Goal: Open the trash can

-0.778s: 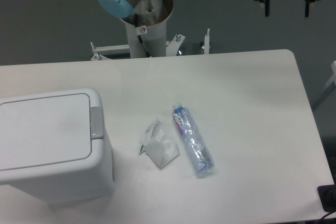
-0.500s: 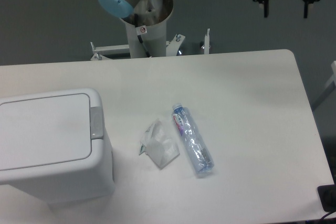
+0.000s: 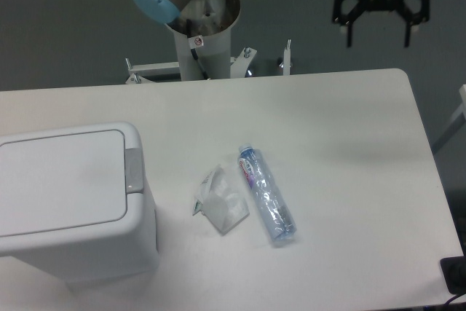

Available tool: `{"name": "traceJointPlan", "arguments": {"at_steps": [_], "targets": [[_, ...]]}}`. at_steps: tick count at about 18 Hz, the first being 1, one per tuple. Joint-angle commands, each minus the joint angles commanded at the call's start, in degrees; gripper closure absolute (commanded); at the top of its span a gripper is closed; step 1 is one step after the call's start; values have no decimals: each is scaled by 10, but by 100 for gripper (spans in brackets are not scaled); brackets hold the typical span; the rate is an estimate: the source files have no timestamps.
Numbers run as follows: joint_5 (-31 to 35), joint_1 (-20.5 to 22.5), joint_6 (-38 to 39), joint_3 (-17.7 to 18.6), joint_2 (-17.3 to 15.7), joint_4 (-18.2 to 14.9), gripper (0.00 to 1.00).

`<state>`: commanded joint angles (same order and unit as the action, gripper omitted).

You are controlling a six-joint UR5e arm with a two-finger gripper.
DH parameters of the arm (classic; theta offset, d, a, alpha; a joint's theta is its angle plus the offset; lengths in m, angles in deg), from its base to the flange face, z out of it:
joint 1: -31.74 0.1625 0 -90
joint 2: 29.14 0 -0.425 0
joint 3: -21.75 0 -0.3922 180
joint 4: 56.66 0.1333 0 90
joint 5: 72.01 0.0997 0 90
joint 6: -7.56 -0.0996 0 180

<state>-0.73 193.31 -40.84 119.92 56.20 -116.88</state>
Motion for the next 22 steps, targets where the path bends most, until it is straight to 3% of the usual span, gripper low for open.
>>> {"name": "traceJointPlan", "arguments": {"at_steps": [2,4,6,9,15,22], "targets": [[4,-59,130,-14,18,27,0],[3,-99,238,-39,34,29,0],[-4,-143,324,-73,54,27,0],[-4,-200,420,-90,83,29,0],[-34,-263,454,-89,110,30,0],[-33,-301,453,-87,134,31,0]]}}
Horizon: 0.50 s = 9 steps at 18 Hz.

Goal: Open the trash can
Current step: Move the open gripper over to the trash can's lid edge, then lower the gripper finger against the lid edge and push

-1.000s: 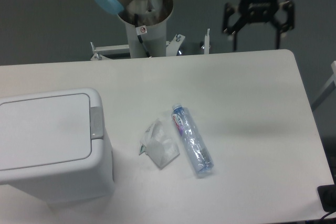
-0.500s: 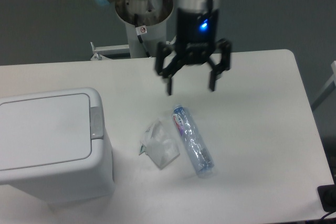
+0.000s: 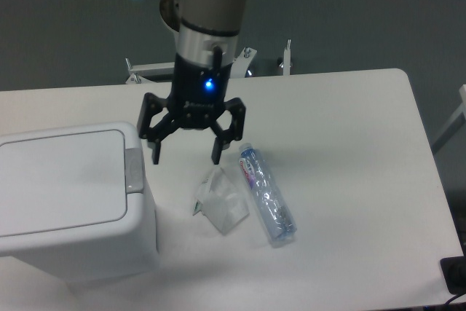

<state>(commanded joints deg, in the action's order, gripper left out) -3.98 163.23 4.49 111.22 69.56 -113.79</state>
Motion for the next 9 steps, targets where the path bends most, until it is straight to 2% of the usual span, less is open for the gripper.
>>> {"name": "traceJointPlan", "arguments": {"at_steps": [9], "targets": [[1,-9,-1,7,5,4,0]]}}
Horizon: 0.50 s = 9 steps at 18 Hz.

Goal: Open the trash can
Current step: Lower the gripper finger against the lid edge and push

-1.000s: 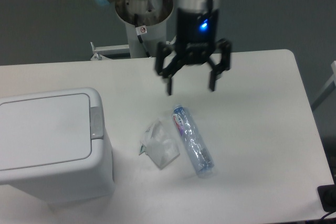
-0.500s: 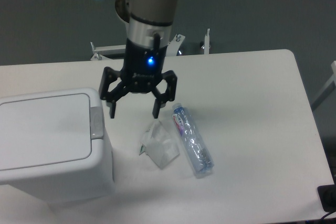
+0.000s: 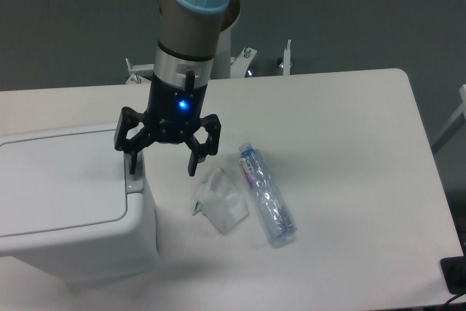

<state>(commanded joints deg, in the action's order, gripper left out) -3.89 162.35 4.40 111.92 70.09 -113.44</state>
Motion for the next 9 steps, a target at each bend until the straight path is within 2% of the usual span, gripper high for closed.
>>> {"name": "traceJointPlan", "arguments": {"at_steps": [9], "targets": [[1,0,-4,1,4,2,0]]}}
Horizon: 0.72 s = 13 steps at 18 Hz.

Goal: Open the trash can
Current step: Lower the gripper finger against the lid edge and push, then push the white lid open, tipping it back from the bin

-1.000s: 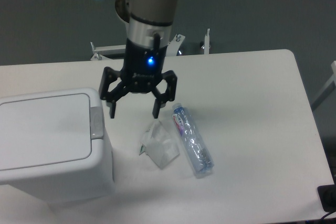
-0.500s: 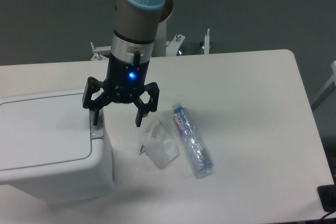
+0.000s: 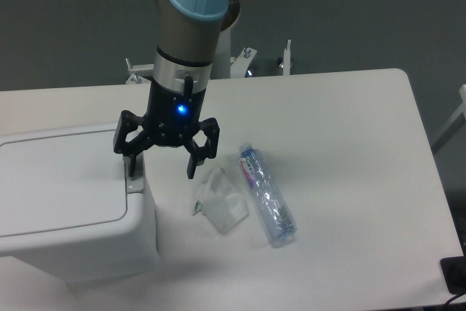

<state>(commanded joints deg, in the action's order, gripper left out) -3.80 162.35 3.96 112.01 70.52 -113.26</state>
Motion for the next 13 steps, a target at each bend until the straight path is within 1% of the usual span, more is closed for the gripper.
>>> {"name": "traceJointPlan", "arguments": {"at_steps": [6,8,9,11,13], "targets": [[0,0,1,2,-1,0,0],[0,0,4,-10,-5,18,0],[-3,7,-1,-33,-7,32,0],[3,18,-3,-79,-7,27,0],[4,50,-4,-109,-4,23,0]]}}
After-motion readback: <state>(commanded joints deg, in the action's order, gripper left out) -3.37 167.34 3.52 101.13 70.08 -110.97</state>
